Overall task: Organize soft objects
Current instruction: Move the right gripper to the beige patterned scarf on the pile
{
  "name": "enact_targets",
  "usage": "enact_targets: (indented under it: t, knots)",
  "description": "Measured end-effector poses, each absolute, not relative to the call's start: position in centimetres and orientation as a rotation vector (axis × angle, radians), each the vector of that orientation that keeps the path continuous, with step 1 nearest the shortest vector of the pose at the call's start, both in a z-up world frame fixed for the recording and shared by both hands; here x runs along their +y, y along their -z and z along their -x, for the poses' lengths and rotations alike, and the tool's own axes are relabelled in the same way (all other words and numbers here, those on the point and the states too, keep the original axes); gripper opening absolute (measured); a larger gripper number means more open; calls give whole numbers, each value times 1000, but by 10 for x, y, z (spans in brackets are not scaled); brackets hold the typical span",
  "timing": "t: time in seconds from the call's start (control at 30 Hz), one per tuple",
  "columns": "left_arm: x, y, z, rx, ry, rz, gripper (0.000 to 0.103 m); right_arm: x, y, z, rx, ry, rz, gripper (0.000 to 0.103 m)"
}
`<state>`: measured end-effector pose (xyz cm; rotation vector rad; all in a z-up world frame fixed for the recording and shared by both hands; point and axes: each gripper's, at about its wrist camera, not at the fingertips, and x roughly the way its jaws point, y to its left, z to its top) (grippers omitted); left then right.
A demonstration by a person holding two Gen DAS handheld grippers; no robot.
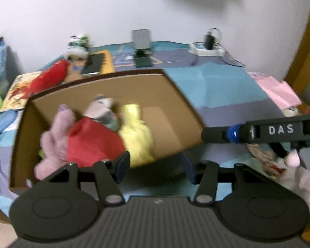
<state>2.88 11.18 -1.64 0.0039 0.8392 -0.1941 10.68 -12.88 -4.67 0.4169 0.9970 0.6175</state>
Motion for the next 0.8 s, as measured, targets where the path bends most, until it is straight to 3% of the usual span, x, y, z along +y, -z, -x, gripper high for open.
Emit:
enact_targets:
  t: [0.4, 0.8]
  knots:
    - [11, 62, -5, 947, 504, 38, 57, -247, 85, -85, 1099, -436, -441, 14]
    - [-54, 91, -24, 984, 594, 79, 57, -279, 122, -97, 1163, -406, -472, 14]
